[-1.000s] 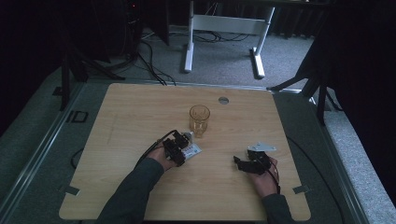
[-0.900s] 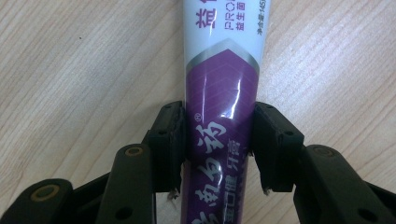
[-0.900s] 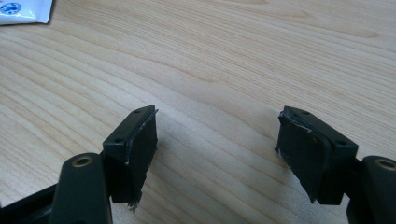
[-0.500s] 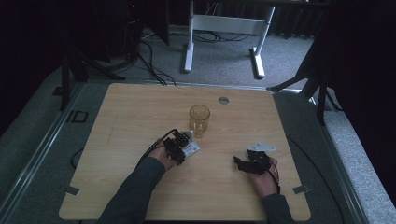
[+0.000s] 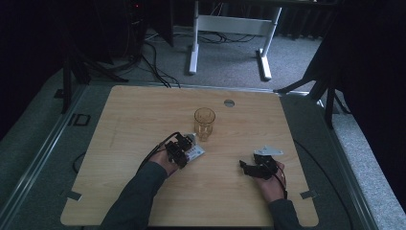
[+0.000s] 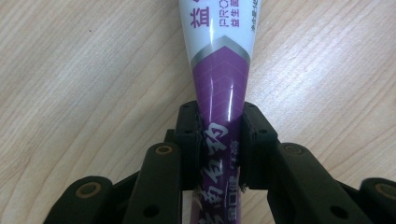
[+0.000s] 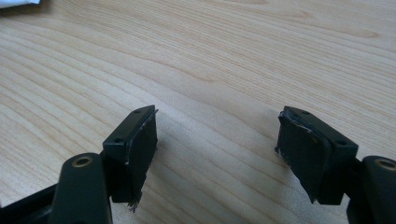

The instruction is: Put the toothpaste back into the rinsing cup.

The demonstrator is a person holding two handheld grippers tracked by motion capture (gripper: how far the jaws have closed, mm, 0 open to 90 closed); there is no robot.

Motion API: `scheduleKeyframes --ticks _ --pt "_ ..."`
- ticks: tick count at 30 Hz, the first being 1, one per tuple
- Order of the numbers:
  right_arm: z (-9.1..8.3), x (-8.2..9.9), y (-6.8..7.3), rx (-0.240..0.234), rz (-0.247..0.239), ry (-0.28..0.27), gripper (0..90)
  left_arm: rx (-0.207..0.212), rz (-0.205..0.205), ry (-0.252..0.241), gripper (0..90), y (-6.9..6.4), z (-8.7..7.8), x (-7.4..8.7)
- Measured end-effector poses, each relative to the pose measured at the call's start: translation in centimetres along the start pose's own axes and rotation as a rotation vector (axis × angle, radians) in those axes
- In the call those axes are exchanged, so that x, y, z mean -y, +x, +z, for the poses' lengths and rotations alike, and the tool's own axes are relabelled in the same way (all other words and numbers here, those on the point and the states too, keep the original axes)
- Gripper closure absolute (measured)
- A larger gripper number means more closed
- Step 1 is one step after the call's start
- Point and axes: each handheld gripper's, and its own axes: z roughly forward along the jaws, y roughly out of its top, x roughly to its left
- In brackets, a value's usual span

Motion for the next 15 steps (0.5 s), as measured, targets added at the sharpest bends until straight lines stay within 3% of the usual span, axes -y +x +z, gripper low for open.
scheduleKeyframes --ticks 15 --pt "0.1 -0.1 0.0 -0.002 -0.003 0.0 28.3 -0.036 -0.023 -0.085 73.1 0.0 -2.2 0.8"
